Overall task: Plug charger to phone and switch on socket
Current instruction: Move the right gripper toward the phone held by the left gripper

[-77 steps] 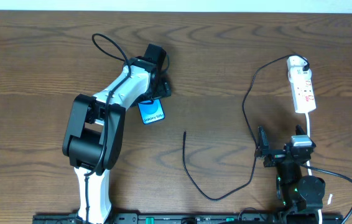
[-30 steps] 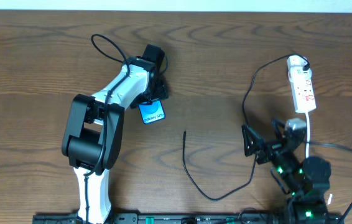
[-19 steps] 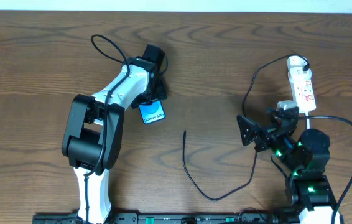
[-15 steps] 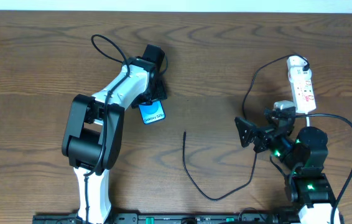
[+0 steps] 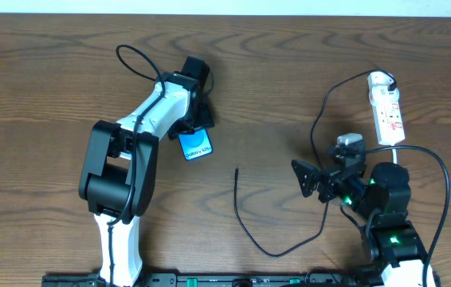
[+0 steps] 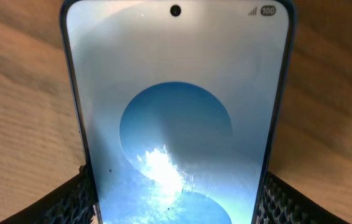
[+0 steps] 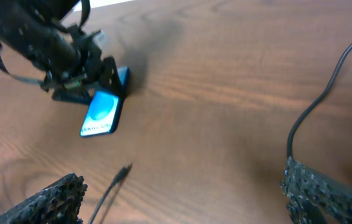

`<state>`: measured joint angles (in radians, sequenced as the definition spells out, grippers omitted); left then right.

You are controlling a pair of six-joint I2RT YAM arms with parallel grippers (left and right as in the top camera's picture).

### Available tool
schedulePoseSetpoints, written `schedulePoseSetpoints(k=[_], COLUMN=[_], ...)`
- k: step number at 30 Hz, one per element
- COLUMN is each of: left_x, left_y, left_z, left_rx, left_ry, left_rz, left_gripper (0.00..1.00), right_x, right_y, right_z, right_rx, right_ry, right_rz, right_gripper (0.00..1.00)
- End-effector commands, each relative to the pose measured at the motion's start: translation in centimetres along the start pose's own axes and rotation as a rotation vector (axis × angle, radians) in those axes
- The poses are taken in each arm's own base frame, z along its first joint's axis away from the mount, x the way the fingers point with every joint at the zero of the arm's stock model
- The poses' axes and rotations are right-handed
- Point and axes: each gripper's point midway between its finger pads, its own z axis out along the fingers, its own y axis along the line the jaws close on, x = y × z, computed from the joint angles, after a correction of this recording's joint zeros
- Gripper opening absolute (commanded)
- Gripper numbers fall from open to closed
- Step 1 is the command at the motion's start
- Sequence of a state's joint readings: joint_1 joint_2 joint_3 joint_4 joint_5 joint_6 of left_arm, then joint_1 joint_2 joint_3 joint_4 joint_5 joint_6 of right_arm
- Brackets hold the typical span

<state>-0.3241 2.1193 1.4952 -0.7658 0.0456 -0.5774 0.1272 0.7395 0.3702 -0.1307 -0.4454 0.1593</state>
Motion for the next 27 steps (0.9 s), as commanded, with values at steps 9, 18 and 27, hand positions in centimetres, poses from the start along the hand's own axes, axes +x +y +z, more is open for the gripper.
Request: schedulePoseSetpoints(k=[9,18,27], left_x=[0.9,0.7,0.7], left_y=[-1.8,-3.9,-3.4], left_z=[-1.2,-3.2,-3.4], left_rx=[0.056,0.201,0.204], left_ry=[0.1,0.165,0.195], left_rz=[-0.02,-0.061,-0.132], left_gripper=[0.56,0.56,0.55], right_x=[1.7,6.1,4.3], right_y=[0.6,1.9,4.3], right_z=[1.0,3.3,4.6], right_rx=[-0.01,-0.074,-0.173], right_ry=[0.096,0.274,0.211], right_rz=[-0.037,-0.06,0.047], right_gripper=[0.99,0.99,0.99])
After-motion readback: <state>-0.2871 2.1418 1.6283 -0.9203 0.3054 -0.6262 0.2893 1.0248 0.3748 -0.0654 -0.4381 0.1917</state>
